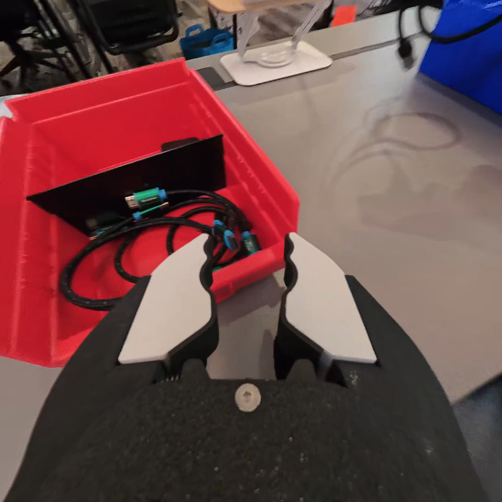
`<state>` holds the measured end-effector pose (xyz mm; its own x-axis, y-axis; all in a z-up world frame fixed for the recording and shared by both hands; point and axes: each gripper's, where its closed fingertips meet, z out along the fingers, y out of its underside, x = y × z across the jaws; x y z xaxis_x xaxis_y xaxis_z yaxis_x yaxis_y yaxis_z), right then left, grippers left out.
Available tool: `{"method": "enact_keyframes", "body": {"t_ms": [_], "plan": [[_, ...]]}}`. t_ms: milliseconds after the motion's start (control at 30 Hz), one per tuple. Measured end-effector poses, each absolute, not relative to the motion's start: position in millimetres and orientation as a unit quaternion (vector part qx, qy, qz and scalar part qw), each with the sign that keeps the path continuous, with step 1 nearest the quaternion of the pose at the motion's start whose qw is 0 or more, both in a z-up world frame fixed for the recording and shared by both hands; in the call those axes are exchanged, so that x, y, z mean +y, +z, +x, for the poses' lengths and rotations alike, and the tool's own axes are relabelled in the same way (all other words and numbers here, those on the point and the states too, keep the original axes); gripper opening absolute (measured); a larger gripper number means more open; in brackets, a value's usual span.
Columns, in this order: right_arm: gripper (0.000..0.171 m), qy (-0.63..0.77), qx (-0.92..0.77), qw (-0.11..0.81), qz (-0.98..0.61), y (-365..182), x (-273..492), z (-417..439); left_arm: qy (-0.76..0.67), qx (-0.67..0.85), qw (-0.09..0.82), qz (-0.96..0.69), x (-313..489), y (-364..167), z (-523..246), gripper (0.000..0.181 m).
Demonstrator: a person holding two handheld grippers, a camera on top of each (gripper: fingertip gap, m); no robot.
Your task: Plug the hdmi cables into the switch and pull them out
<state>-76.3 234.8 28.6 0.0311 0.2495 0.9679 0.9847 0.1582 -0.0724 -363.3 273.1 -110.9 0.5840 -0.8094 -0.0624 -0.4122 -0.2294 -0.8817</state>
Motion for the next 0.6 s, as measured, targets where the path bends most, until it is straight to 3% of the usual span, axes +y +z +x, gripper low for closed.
{"method": "enact_keyframes", "body": {"t_ms": [200,300,600], "plan": [[0.025,-0.379,-0.583,0.482,-0.533,28,233,-73,-0.105,0.385,0.433,-0.808,301,-149,-359,0.037],[0.025,-0.379,-0.586,0.479,-0.533,27,233,-73,-0.062,0.392,0.425,-0.814,304,-157,-364,0.01],[0.025,-0.379,-0.586,0.477,-0.534,27,233,-74,-0.107,0.388,0.481,-0.779,295,-95,-383,0.009]]}}
